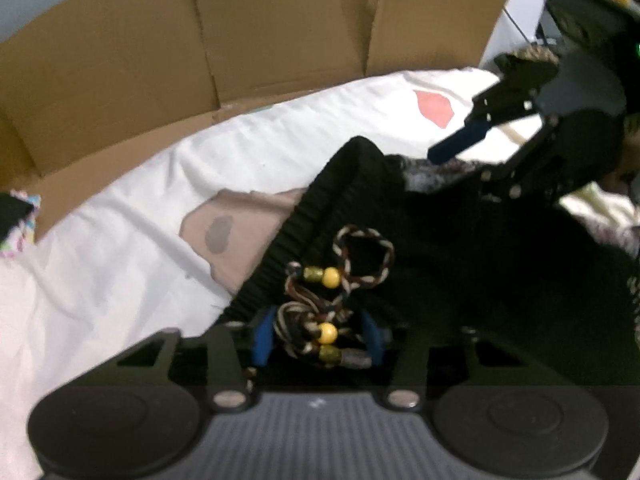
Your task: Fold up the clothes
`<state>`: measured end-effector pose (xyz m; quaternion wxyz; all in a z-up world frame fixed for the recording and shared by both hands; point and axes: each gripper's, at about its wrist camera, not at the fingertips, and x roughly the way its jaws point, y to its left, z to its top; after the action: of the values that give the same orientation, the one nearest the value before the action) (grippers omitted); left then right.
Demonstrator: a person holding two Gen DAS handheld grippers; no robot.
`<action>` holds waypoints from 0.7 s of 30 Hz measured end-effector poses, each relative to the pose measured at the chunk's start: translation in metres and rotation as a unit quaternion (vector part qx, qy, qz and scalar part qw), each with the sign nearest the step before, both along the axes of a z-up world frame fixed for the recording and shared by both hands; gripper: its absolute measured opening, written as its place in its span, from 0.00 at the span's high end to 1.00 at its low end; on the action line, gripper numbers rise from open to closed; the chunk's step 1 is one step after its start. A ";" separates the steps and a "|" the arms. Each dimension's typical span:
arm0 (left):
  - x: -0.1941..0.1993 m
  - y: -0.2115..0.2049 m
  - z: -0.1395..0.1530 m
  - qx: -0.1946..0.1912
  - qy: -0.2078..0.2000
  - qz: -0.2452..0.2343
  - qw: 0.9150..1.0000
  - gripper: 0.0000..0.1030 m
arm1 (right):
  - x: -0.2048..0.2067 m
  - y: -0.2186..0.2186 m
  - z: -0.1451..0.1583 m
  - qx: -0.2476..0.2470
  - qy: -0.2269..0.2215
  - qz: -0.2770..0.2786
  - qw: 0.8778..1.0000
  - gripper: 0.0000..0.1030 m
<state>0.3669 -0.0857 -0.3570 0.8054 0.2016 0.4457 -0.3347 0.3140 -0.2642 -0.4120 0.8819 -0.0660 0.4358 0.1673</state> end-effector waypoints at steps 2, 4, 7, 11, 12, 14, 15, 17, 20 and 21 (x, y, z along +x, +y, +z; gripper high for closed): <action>0.000 0.000 0.000 0.000 -0.001 0.001 1.000 0.78 | -0.001 -0.002 0.001 0.002 -0.002 -0.002 1.000 0.50; 0.001 0.000 0.001 0.000 -0.001 0.003 1.000 0.91 | -0.001 -0.003 0.001 0.003 -0.003 -0.003 1.000 0.50; 0.002 0.000 0.005 0.002 -0.010 0.001 1.000 0.92 | -0.002 -0.005 0.002 0.004 -0.002 -0.007 1.000 0.50; 0.001 0.002 0.017 -0.007 -0.017 0.002 1.000 0.93 | -0.002 -0.007 0.003 0.004 -0.003 -0.009 1.000 0.50; 0.000 0.003 0.020 -0.011 -0.018 0.000 1.000 0.93 | -0.002 -0.008 0.003 0.004 -0.004 -0.010 1.000 0.50; -0.004 0.004 0.028 -0.020 -0.019 -0.004 1.000 0.93 | -0.003 -0.009 0.004 0.004 -0.005 -0.011 1.000 0.50; -0.006 0.004 0.032 -0.023 -0.019 -0.009 1.000 0.93 | -0.003 -0.011 0.004 0.004 -0.005 -0.012 1.000 0.50; -0.013 0.004 0.039 -0.032 -0.018 -0.023 0.999 0.93 | -0.003 -0.013 0.004 0.005 -0.005 -0.016 1.000 0.50; -0.025 0.003 0.045 -0.031 -0.020 -0.043 0.998 0.92 | -0.002 -0.017 0.006 0.008 -0.006 -0.024 1.000 0.50; -0.028 0.003 0.045 -0.030 -0.019 -0.049 0.998 0.92 | -0.002 -0.018 0.006 0.009 -0.007 -0.026 1.000 0.50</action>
<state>0.3385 -0.0830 -0.3117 0.8022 0.2047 0.4097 -0.3830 0.3124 -0.2825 -0.4055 0.8894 -0.0480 0.4298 0.1482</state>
